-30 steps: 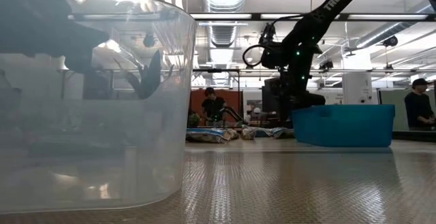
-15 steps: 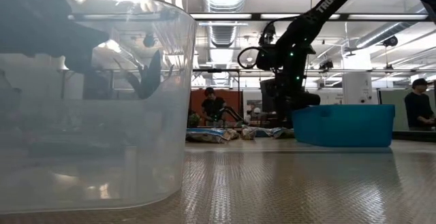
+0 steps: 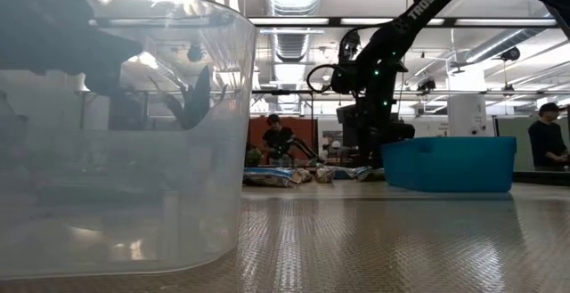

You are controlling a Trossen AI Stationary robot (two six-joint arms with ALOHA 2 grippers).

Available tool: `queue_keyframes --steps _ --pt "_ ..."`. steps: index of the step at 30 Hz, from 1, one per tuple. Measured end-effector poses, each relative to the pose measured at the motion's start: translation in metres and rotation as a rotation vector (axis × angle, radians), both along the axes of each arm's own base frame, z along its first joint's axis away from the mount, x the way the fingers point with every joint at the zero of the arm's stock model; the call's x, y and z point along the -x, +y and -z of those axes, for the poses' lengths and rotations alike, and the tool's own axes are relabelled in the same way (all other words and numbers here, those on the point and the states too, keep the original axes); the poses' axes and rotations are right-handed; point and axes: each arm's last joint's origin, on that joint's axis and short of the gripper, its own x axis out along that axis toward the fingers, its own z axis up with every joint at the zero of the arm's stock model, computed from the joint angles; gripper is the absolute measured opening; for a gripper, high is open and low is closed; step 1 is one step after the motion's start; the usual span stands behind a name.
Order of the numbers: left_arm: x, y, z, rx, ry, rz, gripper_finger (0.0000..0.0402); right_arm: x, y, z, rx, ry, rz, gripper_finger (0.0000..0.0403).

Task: Pick and place Granola Bars by type
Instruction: Put the yellow granola bar into the right transparent bin

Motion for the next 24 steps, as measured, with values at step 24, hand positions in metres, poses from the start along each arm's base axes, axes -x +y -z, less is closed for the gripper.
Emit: queue_keyframes --steps 24 --pt "0.000 0.000 0.000 0.000 -0.001 0.000 0.0000 -0.006 0.005 0.010 -0.033 0.027 0.023 0.0210"
